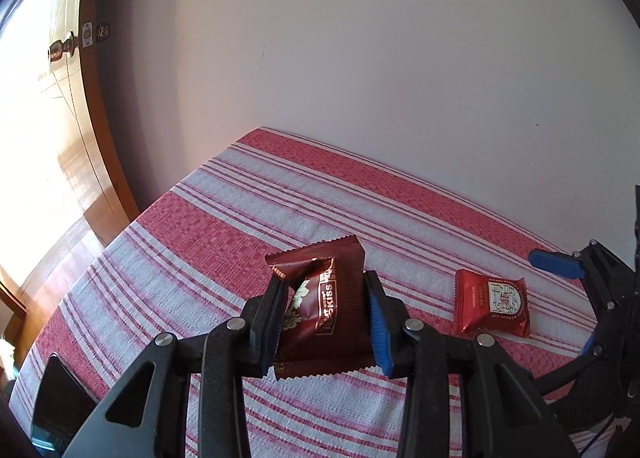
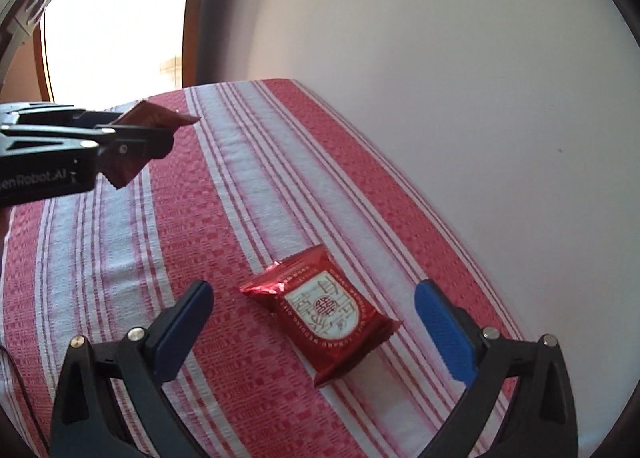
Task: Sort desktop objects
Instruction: 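Grasp the dark red snack packet with the left gripper while the right gripper grasps the bright red packet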
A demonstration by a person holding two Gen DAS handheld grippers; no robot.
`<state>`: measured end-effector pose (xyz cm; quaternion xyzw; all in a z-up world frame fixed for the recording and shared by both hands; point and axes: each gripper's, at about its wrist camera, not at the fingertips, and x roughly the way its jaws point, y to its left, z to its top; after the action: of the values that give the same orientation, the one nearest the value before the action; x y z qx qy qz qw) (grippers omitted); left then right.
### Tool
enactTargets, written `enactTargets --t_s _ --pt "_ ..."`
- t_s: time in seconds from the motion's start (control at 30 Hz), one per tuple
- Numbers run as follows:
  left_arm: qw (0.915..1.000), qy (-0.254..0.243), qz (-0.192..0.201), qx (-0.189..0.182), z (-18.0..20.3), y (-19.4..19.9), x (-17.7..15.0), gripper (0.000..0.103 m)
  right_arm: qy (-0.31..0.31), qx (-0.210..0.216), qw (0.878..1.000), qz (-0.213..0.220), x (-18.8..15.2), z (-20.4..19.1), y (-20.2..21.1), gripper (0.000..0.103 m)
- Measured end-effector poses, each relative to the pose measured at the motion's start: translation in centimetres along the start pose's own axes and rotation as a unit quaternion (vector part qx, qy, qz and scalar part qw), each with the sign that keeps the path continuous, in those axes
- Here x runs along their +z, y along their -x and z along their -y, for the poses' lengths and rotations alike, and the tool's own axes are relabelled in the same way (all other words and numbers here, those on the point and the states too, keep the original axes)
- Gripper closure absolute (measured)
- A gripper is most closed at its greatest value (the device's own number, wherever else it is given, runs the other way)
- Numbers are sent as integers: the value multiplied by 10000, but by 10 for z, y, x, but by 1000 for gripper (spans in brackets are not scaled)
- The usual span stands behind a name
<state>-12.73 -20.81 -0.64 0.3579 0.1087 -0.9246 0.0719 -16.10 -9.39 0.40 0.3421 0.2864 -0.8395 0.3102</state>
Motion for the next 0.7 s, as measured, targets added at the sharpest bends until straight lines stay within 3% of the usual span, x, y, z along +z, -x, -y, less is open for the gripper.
enactTargets --t_s 0.17,0.33,0.4,0.47,0.6,0.7 --pt "10000 5 -65 -48 -6 -9 1 63 -18 453 9987 -231 2 12 -26 13" --pt "9999 16 -69 -78 -8 -11 1 63 -1041 874 9902 -319 -9 35 -33 30" --pt "9999 -32 -51 -81 -7 -10 1 62 -1232 738 9891 -322 -14 38 -28 39" --pt "9999 -76 -41 -91 -5 -11 1 62 -1539 555 9858 -386 -18 42 -23 57" --pt "9998 -176 48 -75 -1 -10 -1 62 -2140 274 9758 -357 -34 44 -7 61" --pt "9993 -315 214 -22 4 -5 -3 62 -2559 187 9665 21 -50 39 17 61"
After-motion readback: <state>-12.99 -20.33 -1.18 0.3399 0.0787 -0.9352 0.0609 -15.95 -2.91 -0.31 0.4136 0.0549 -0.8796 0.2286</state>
